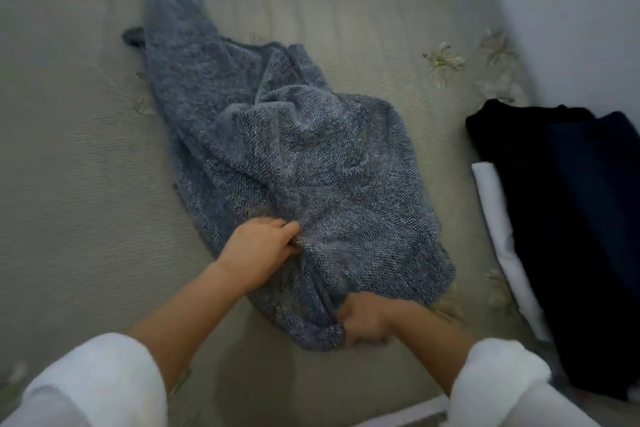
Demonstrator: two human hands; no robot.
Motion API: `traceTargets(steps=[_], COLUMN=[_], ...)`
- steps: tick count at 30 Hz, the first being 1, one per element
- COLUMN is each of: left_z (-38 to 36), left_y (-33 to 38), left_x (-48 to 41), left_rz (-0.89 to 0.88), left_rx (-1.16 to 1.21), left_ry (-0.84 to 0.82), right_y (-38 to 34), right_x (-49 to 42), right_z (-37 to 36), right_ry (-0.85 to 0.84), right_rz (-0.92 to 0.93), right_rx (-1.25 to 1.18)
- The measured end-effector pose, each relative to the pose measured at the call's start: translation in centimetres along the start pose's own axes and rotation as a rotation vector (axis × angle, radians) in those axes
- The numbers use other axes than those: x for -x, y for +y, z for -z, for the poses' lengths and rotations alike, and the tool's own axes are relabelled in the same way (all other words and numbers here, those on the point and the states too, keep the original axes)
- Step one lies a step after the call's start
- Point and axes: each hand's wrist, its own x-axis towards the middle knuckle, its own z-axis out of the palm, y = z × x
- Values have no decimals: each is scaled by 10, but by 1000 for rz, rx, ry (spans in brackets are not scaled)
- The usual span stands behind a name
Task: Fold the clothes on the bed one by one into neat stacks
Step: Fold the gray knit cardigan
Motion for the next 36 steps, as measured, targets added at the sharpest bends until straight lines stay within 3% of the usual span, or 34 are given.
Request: traceTargets(steps=[3,6,9,11,13,15,17,20,22,24,26,28,31,33,34,36], left_z=[18,31,32,35,47,57,63,59,50,46,45,41,31,27,28,38], left_y=[9,19,41,53,56,53,48,38,28,19,17,21,32,36,33,21], left_x=[23,50,79,88,79,58,34,7,-9,-23,-28,-23,-4,15,26,55], left_rz=[75,28,-64,-72,-12,49,136,437,678,811,801,716,639,642,719,918], left_rx=[95,-16,-85,-2,141,237,330,706,914,1028,927,722,525,664,854,1495], left_ry=[-77,-323,-548,-607,-432,-65,141,3,-79,-47,-72,-160,-47,117,217,457], right_y=[30,58,78,76,70,61,45,18,5,2,8,17,25,31,32,38], right_x=[23,44,49,44,36,32,35,44,54,61,61,59,60,61,60,61], right_z=[-2,0,4,9,16,21,18,-10,-35,-60,-74,-80,-77,-77,-77,-76], right_ry=[133,563,1053,1208,1138,1033,1132,1345,1286,1069,771,590,547,602,620,632], right_rz=[-48,-126,-271,-301,-354,-387,-328,72,396,579,524,477,430,397,350,177], right_rx=[-246,-665,-626,-704,-732,-682,-527,-1,312,605,797,797,632,555,520,468])
